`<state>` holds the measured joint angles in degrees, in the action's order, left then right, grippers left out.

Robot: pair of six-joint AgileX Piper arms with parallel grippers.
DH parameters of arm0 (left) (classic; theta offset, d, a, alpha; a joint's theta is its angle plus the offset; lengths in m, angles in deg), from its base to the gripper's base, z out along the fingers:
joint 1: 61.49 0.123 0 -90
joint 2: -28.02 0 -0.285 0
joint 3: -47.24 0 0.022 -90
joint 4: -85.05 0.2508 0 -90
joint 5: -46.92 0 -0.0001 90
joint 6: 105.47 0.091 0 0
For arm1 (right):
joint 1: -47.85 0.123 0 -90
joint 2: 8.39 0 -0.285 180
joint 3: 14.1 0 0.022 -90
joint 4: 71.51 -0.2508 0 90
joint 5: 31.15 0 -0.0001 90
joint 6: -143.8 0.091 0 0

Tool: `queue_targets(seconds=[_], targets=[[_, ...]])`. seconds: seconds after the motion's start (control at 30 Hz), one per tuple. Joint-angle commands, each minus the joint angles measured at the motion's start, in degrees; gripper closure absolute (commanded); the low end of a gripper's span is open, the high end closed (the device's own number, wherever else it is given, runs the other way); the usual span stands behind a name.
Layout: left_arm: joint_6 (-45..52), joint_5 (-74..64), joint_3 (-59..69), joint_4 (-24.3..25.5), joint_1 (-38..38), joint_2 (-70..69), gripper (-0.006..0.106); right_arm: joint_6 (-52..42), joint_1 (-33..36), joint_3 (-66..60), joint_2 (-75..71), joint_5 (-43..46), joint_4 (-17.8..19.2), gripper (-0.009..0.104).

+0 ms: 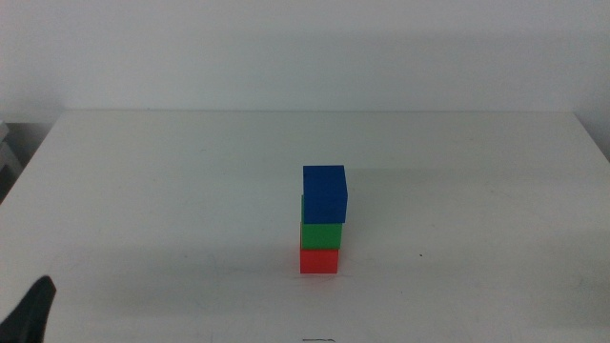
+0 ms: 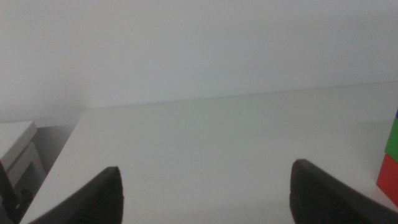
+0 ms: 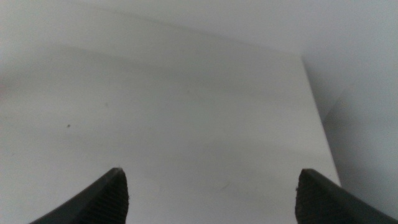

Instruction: Stack red cubes first, then green, then blue cubes in a specific spot.

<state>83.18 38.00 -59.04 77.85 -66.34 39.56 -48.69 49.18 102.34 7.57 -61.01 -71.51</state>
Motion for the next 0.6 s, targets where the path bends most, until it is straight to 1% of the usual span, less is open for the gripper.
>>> queue_targets(seconds=[0.0, 0.2, 0.3, 0.4, 0.47, 0.57], targets=[[-0.5, 5.4, 0.1, -0.8, 0.0, -1.4, 0.011, -0.7, -0.6, -0.6, -2.0, 7.1, -0.3, 0.001], [-0.5, 6.6, 2.7, 0.9, 0.0, -4.3, 0.011, -0.7, -0.7, -8.6, -6.9, 22.6, -0.8, 0.001], [-0.5, 6.5, 2.7, 1.1, 0.0, -4.5, 0.011, -0.7, -0.7, -11.8, -7.9, 28.3, -1.8, 0.001], [-0.5, 7.2, 3.5, 1.1, 0.0, -4.5, 0.011, -0.7, -1.2, -14.4, -9.4, 30.5, -3.6, 0.001], [-0.5, 8.9, 5.0, 1.1, 0.0, -4.5, 0.011, -0.7, -1.5, -14.3, -10.0, 28.5, -4.2, 0.001], [-0.5, 8.1, 5.0, 1.8, 0.0, -4.6, 0.011, -0.7, -1.5, -14.3, -10.0, 28.7, -6.4, 0.001]])
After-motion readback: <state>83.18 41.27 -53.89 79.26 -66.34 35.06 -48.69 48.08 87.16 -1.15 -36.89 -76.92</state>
